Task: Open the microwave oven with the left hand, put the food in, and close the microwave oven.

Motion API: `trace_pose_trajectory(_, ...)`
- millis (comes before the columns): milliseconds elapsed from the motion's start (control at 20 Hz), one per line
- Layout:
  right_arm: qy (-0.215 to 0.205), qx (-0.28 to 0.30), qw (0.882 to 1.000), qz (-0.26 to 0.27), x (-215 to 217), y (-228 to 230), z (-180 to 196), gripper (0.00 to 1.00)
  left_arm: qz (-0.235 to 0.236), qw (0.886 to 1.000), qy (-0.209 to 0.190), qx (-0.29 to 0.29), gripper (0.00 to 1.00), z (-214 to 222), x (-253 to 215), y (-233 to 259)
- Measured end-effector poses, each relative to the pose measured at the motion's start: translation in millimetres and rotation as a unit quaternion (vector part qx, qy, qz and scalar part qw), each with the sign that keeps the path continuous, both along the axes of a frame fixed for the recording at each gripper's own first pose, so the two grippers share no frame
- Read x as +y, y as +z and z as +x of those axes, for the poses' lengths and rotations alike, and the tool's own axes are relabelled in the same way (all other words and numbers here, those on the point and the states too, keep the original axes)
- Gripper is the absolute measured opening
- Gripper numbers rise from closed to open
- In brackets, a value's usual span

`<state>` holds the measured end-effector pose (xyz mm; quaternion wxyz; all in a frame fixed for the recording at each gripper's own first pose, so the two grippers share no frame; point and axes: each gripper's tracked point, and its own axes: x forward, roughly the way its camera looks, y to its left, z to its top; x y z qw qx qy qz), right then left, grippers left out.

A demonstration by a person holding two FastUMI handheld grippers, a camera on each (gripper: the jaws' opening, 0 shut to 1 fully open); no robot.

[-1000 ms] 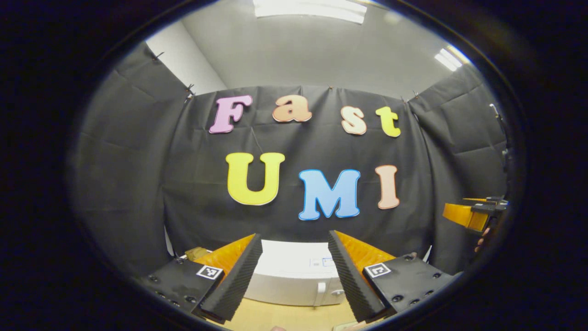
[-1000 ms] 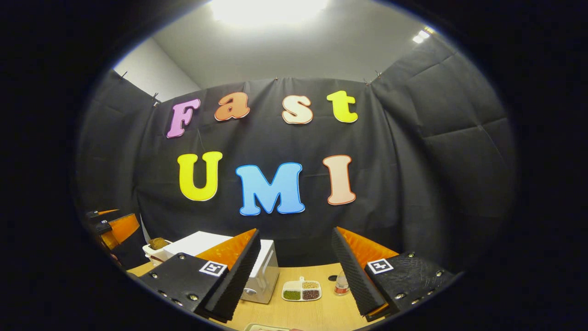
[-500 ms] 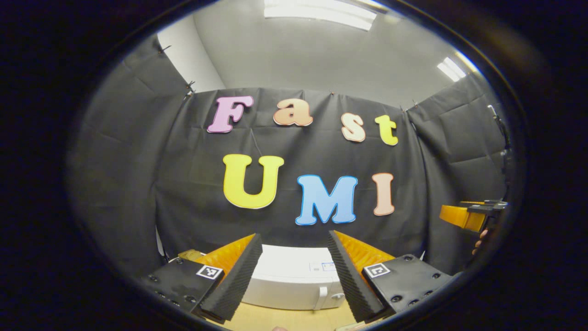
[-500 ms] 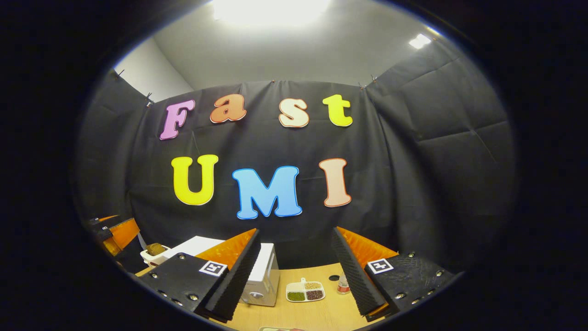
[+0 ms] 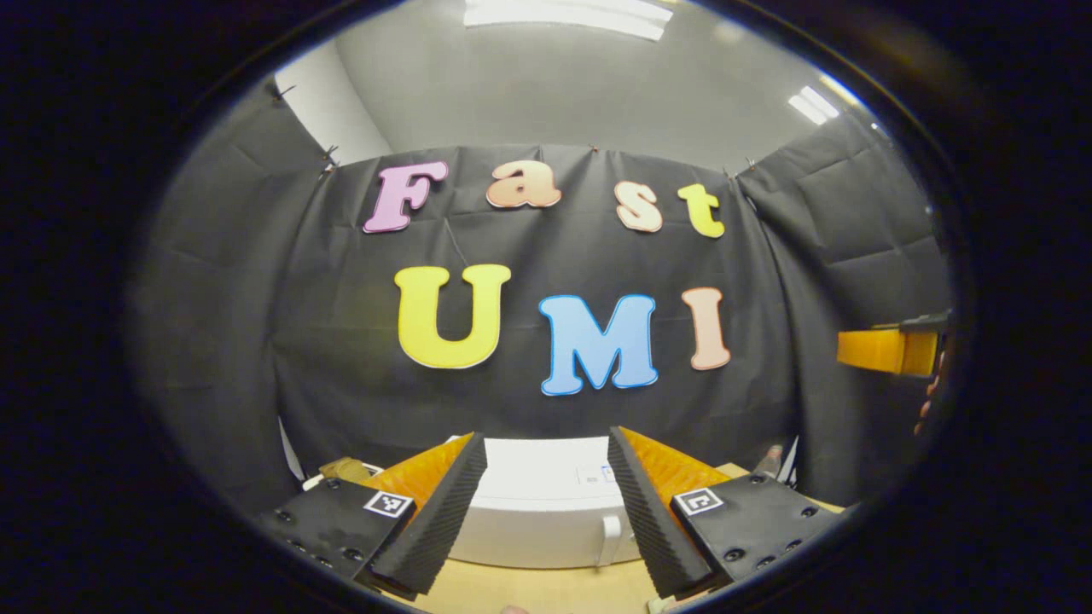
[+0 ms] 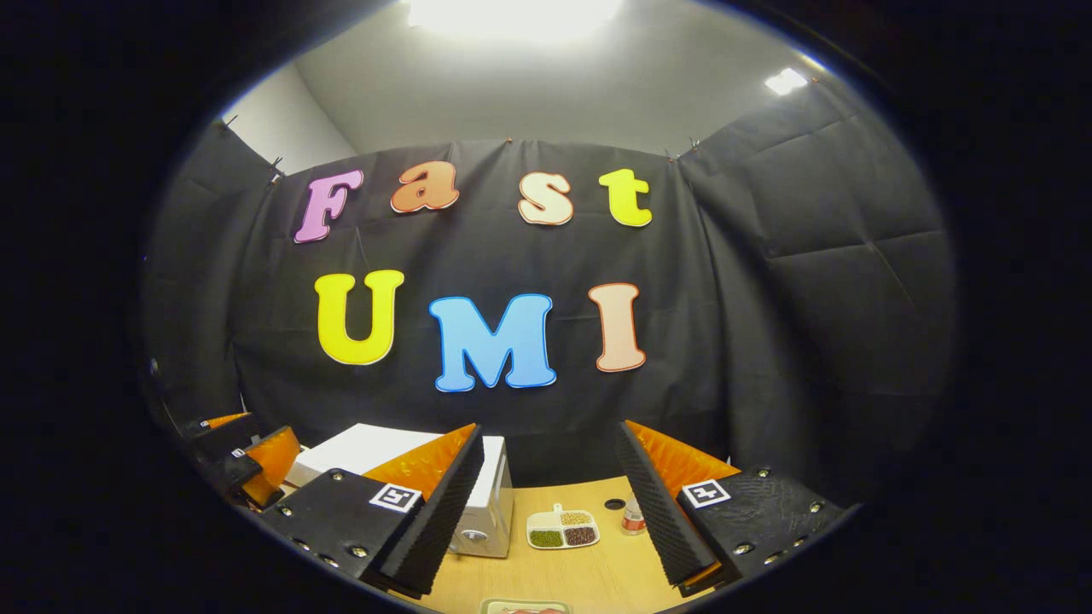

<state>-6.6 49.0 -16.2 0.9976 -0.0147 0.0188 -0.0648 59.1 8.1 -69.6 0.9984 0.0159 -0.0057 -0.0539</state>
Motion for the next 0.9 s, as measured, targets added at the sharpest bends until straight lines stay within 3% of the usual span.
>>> trace_pose_trajectory(100, 0.008, 0.014, 1.000, -0.002, -3.8, -8.0, 3.0, 0.95, 0.022, 1.000, 0.002, 0.008, 0.93, 8.4, -16.4, -29.5)
trace_pose_trajectory(300, 0.007, 0.023, 1.000, 0.000, -20.0, -15.1, 12.4, 0.95, -0.011, 0.998, -0.017, 0.055, 0.97, 29.9, -55.6, -95.9)
trace_pose_trajectory(500, -0.004, 0.035, 0.999, -0.004, -33.3, -24.1, 9.9, 0.95, -0.004, 0.994, -0.042, 0.101, 0.98, 56.7, -86.8, -158.7)
trace_pose_trajectory(900, -0.039, 0.049, 0.998, -0.009, -62.1, -35.0, -4.8, 0.95, 0.016, 0.981, -0.046, 0.189, 0.99, 97.3, -106.5, -267.8)
